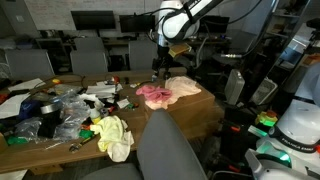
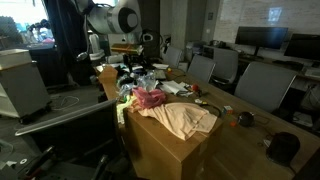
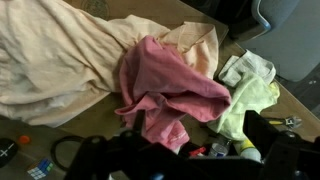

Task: Hang the shirts on the box on the back of the chair

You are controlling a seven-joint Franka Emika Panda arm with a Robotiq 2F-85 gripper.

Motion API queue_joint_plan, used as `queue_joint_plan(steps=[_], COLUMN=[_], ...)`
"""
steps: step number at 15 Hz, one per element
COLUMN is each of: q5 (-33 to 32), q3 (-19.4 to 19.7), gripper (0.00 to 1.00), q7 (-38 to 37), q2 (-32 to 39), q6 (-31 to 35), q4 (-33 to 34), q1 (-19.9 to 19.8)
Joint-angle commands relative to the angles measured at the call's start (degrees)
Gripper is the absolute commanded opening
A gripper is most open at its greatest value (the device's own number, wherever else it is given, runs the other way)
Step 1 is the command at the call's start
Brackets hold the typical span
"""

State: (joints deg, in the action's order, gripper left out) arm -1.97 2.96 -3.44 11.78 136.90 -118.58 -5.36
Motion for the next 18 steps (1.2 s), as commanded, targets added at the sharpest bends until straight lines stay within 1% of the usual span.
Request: queue_joint_plan(steps=[1,6,8,14,18], q5=[3.4,5.9,6.3,7.1,6.7], q3=[0.8,0.3,0.1,-1.1,-0.7], gripper=[1.0,1.0,1.0,1.0,1.0], q7=[2.4,3.8,4.0,4.7,4.8], q2=[7.5,14.4,16.3,20.7,22.4], q6=[-0.7,-2.5,-3.1,-4.4,-5.1], q4=[5.8,9.5,10.4,12.3,12.9], q1=[-1.1,-2.7,-2.8,-2.6,-3.0])
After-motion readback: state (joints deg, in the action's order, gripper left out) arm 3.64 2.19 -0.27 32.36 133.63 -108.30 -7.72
